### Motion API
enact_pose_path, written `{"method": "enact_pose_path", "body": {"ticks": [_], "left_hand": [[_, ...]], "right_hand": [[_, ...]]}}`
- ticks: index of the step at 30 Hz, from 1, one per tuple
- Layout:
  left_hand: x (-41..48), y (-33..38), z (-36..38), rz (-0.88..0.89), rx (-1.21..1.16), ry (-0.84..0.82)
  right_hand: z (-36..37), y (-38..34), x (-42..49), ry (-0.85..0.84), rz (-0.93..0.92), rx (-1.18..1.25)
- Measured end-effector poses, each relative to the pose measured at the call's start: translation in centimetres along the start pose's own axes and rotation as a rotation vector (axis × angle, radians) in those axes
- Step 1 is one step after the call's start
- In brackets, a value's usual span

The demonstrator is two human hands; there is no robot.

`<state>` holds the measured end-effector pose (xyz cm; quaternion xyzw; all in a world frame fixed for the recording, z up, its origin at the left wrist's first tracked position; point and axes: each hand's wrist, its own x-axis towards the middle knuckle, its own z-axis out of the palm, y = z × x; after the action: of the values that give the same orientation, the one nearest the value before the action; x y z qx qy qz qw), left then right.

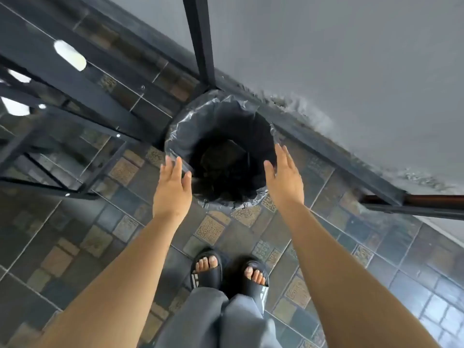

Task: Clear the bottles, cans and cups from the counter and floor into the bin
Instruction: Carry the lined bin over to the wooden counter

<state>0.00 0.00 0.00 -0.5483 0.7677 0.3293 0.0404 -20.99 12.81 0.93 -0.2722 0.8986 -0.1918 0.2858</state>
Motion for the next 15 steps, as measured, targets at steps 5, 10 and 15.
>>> {"method": "enact_pose_path", "body": {"ticks": [5, 10, 15], "left_hand": [[2.9, -1.6, 3.6, -0.115, -0.121, 0.116], [6.0, -3.1, 4.4, -0.111, -0.322, 0.177], [7.2, -2.6, 5.1, -0.14, -0.524, 0.219]], "right_hand": [[3.4, 1.3, 3.0, 0.043, 0.024, 0.046], [4.8, 1.8, 5.1, 0.08, 0.029, 0.211], [5.8, 1.9, 5.9, 0.112, 0.122, 0.324]]}}
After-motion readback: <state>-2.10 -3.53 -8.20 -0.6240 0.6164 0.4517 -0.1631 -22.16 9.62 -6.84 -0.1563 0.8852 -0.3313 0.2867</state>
